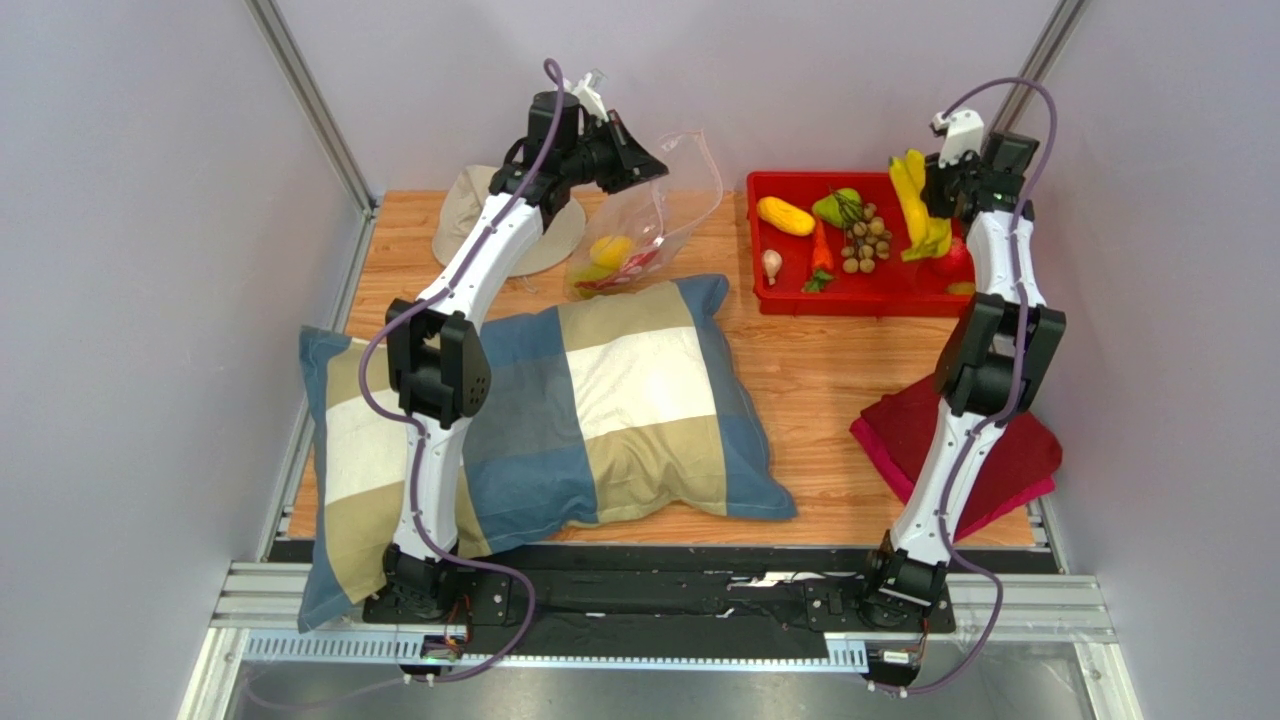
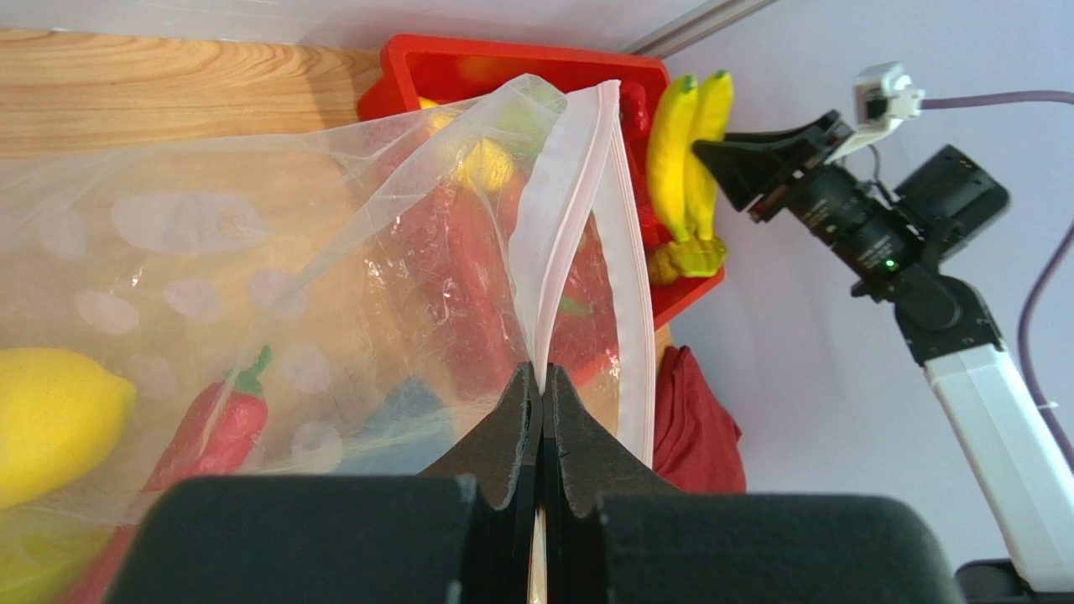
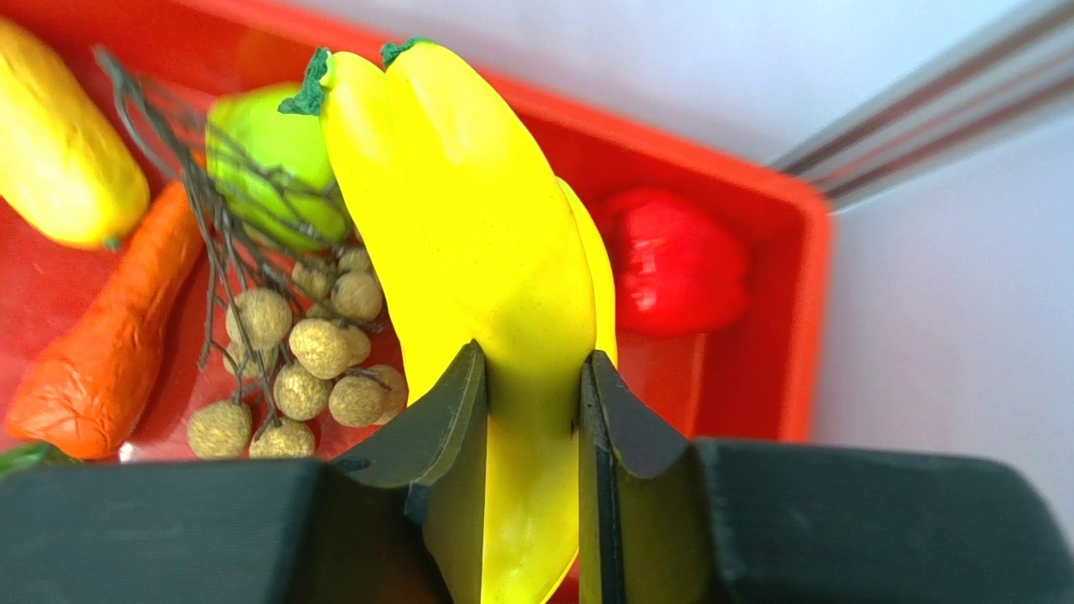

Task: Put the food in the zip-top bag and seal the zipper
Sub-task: Pick up the fake fruit from the bin, then place the fake fruit in the zipper food storage bag.

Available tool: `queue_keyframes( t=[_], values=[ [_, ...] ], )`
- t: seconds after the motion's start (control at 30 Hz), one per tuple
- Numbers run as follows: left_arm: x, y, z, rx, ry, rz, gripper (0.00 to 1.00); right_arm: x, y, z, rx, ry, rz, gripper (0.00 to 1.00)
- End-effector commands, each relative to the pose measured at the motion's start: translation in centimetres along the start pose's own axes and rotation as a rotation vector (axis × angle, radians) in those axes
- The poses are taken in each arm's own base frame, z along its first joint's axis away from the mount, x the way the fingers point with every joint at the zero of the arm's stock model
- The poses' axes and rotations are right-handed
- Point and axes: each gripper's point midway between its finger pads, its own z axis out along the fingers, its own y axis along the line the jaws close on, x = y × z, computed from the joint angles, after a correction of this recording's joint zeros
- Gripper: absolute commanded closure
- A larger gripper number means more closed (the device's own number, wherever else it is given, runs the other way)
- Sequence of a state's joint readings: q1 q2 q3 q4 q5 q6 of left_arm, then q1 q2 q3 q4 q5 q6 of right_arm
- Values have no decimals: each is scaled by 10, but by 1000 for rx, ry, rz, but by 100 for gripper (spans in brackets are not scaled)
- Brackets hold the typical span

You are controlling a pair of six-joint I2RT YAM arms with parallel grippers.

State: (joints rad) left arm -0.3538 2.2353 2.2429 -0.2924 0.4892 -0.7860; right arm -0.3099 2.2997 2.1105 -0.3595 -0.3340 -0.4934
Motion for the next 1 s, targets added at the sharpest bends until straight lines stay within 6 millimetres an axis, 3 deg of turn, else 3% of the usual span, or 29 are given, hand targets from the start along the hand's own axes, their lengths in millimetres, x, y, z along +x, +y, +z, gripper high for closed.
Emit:
queue_keyframes(
  t=[0.0, 0.2, 0.3, 0.37, 0.43, 0.47, 0.57, 0.67, 0.7, 0.73, 0.8, 0.93, 0.97],
  values=[
    [-10, -10, -3, 38, -27, 24, 100, -78, -23, -43, 74, -191, 51, 100],
    [-8, -11, -2, 43, -19, 8, 100, -155, -13, -80, 41, -411, 300, 100],
    [-8, -12, -3, 44, -18, 8, 100, -202, 4, -105, 3, -531, 372, 100],
    [-8, -13, -3, 46, -18, 6, 100, -241, 18, -128, -4, -645, 385, 100],
    [-8, -13, -3, 47, -18, 0, 100, -260, 36, -137, -15, -697, 402, 100],
    [-8, -13, -3, 48, -17, -6, 100, -278, 42, -152, -22, -757, 403, 100],
    [-7, -14, -3, 54, -16, -18, 100, -308, 74, -173, -45, -865, 379, 100],
    [-6, -15, -2, 62, -11, -31, 100, -327, 111, -186, -88, -978, 338, 100],
    [-6, -16, -2, 65, -11, -35, 100, -336, 138, -191, -122, -1009, 320, 100],
    [-7, -17, -2, 71, -11, -35, 100, -345, 147, -202, -126, -1077, 293, 100],
    [-7, -17, -1, 74, -11, -48, 100, -344, 181, -202, -159, -1108, 246, 100],
    [-10, -21, -3, 89, -15, -48, 100, -343, 228, -216, -187, -1225, 166, 100],
    [-11, -22, -3, 94, -16, -50, 100, -334, 240, -208, -193, -1214, 144, 100]
  ],
)
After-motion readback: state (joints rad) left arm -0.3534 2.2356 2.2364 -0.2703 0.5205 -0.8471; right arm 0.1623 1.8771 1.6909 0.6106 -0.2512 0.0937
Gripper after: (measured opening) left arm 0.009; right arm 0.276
